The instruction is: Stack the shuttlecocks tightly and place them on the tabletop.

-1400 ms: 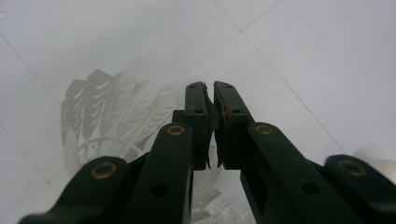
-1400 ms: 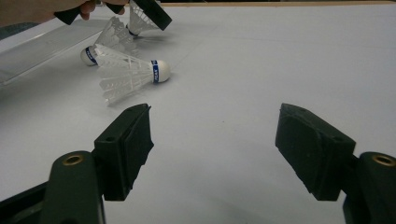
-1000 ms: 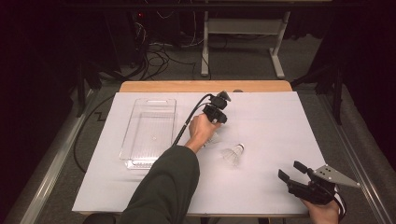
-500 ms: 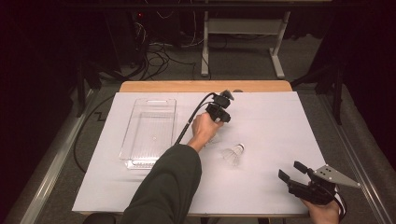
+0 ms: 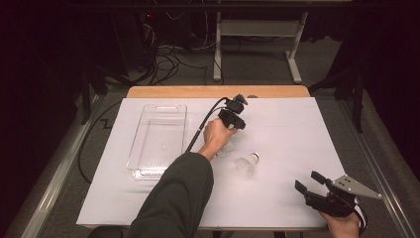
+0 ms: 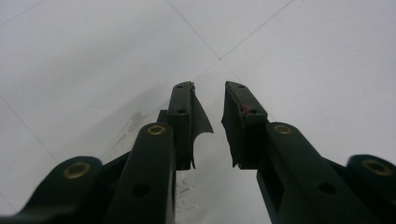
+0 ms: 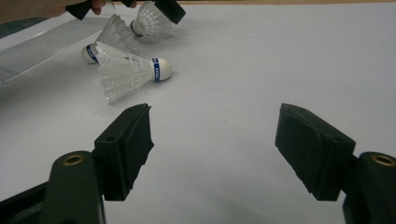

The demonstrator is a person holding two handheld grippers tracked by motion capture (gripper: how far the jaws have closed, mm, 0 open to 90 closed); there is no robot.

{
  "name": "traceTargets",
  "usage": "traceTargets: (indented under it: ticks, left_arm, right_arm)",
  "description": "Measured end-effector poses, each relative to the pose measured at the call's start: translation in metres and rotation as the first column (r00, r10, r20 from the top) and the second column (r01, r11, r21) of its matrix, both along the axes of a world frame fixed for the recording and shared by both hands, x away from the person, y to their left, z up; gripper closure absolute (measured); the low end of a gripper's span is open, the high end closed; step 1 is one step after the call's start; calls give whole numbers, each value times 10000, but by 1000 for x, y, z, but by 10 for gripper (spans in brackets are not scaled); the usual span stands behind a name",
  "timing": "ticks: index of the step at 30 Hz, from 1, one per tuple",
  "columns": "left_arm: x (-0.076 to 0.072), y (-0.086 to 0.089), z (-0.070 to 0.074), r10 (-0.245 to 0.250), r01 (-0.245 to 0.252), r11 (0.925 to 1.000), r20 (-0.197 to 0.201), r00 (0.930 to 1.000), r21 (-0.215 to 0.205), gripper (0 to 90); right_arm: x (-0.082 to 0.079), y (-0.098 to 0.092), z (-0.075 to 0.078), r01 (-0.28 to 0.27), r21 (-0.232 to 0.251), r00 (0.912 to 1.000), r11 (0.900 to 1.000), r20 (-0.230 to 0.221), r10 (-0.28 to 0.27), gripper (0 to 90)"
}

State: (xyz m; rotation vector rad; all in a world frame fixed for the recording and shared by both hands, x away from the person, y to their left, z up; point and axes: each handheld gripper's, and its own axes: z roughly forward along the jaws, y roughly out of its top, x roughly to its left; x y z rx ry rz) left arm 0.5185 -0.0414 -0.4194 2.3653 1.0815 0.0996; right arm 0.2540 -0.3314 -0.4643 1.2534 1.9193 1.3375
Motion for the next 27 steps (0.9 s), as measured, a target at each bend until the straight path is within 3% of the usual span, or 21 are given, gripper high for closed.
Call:
traceTargets:
  ticks: [18, 27]
  left_arm:
    - [-9, 5, 15, -142, 155, 9996, 514, 9986, -249, 612]
    - [-15, 12, 19, 24, -17, 9999, 596, 9982, -132, 539]
  right_arm:
    - [0, 0, 0, 15, 10, 10000, 10000, -32, -15, 277]
    - [-1, 1, 0, 0, -16, 10000, 10000, -10, 0, 277]
